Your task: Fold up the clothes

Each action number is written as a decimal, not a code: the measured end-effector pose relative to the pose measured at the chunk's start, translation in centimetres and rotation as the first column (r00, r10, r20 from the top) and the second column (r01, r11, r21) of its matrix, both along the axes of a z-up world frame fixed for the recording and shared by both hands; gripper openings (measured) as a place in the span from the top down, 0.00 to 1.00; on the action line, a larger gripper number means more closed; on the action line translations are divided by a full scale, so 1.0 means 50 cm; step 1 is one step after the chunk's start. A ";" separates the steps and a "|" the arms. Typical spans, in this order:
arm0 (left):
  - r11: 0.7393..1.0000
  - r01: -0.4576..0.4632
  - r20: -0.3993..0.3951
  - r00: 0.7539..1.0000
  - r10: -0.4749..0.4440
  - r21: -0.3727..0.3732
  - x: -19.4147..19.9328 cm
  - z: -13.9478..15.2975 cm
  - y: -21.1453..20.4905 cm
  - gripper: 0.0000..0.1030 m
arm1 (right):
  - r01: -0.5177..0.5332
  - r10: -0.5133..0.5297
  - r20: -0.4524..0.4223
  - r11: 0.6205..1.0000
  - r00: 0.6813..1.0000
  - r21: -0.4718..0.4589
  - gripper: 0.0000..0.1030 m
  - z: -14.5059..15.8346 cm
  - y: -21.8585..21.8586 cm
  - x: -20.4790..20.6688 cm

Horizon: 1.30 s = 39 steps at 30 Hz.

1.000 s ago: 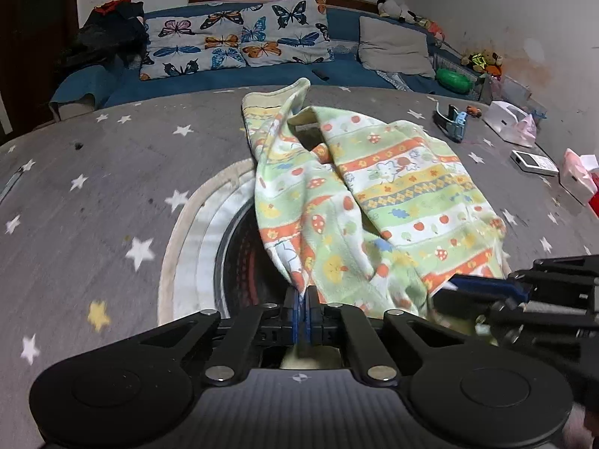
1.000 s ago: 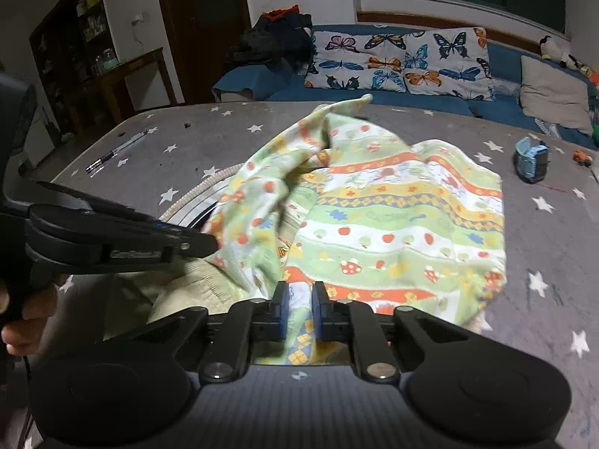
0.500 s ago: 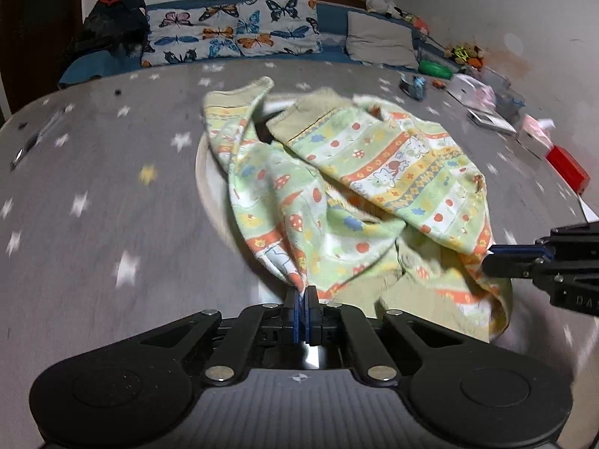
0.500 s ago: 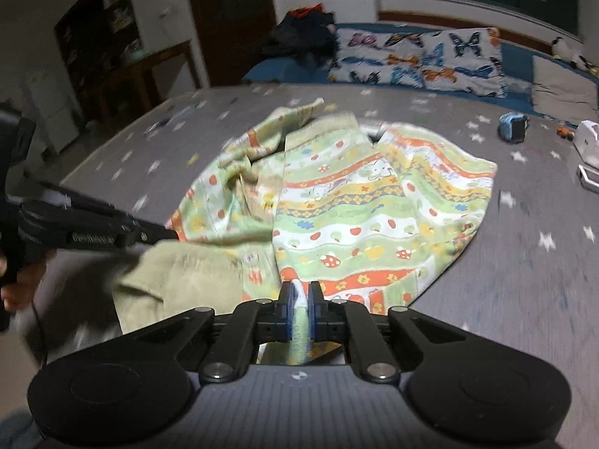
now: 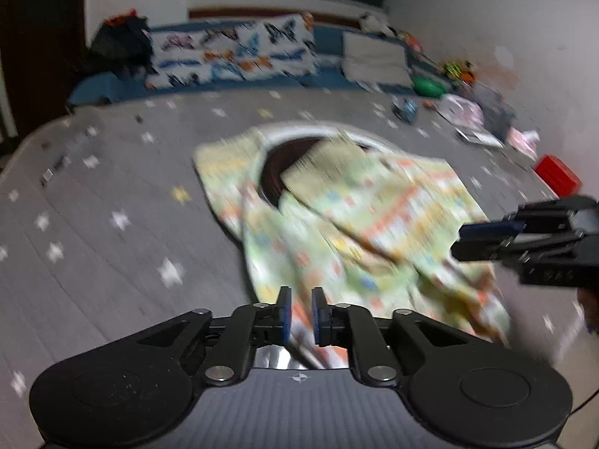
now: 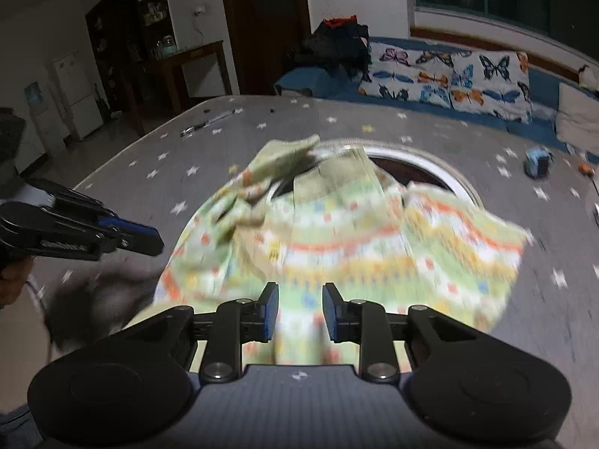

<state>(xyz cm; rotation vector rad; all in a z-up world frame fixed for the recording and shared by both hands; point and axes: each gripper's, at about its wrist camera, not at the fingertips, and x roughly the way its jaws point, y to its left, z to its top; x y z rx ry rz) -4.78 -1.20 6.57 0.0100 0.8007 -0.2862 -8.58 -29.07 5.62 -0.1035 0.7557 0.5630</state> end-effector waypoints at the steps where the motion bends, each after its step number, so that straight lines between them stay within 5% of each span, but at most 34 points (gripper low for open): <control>1: 1.000 -0.015 0.017 1.000 0.015 0.011 0.012 0.003 0.001 0.74 | -0.001 0.001 0.004 1.000 1.000 0.002 0.76 -0.003 0.016 0.022; 9: 0.992 -0.071 0.070 0.995 0.065 0.099 0.151 -0.024 -0.007 0.60 | 0.001 -0.002 -0.015 1.000 1.000 -0.013 0.76 -0.052 0.122 0.163; 17: 0.988 -0.047 -0.003 0.999 0.048 0.148 0.240 -0.093 -0.039 0.61 | 0.022 -0.025 -0.046 0.998 0.999 -0.062 0.76 -0.112 0.160 0.215; 18: 0.986 -0.049 -0.003 0.999 0.050 0.157 0.241 -0.100 -0.041 0.67 | 0.023 -0.026 -0.048 0.998 0.999 -0.060 0.76 -0.112 0.160 0.214; 20: 0.986 -0.047 -0.009 0.999 0.049 0.158 0.240 -0.107 -0.040 0.86 | 0.021 -0.024 -0.043 0.998 0.999 -0.063 0.83 -0.114 0.161 0.210; 22: 0.987 -0.067 -0.005 0.998 0.068 0.143 0.232 -0.104 -0.029 0.90 | 0.027 -0.029 -0.014 0.995 0.999 -0.097 0.92 -0.115 0.160 0.201; 32: 0.964 -0.266 0.044 0.963 0.265 0.010 0.130 -0.047 0.122 0.94 | 0.157 -0.158 0.099 0.987 0.983 0.009 0.99 -0.026 0.037 0.123; 39: 0.938 -0.345 0.017 0.938 0.346 -0.008 0.021 -0.051 0.210 0.96 | 0.352 -0.357 0.186 0.934 0.916 0.059 0.99 0.046 -0.136 0.001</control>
